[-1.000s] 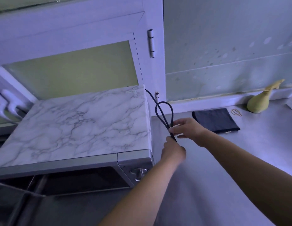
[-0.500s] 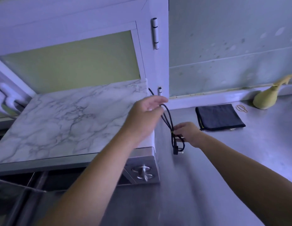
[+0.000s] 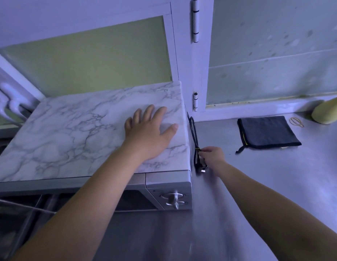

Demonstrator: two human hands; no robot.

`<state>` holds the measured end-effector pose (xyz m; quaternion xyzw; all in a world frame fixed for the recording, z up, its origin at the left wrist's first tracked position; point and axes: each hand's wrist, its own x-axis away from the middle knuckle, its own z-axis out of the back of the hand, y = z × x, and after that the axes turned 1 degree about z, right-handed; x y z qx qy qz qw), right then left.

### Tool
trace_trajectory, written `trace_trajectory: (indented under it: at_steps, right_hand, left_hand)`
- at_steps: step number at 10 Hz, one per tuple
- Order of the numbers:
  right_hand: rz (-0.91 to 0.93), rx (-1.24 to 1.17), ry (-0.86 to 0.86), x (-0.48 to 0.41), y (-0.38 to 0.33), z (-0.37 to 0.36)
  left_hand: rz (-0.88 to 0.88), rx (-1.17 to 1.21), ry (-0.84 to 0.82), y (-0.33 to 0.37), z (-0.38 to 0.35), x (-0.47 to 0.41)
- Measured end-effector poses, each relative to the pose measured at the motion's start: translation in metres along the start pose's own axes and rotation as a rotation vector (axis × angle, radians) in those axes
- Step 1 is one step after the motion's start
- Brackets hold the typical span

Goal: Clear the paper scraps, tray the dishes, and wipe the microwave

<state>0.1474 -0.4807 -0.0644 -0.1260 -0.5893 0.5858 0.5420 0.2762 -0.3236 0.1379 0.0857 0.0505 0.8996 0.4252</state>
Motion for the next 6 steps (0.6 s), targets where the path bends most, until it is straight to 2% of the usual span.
trace_trajectory:
  at_steps: [1, 3, 5, 6]
  right_hand:
    - [0.034, 0.050, -0.030, 0.003, -0.003, 0.009]
    - [0.016, -0.049, -0.023, 0.035, -0.017, 0.047]
    - [0.153, -0.124, -0.124, 0.119, -0.022, 0.089]
    - [0.249, -0.091, -0.181, 0.165, -0.019, 0.103]
  left_hand:
    - [-0.006, 0.014, -0.007, -0.001, 0.002, 0.000]
    - [0.006, 0.058, -0.009, -0.005, 0.014, 0.014]
    - [0.049, 0.135, 0.084, -0.006, 0.027, 0.075]
    - [0.026, 0.186, 0.192, -0.006, 0.029, 0.117]
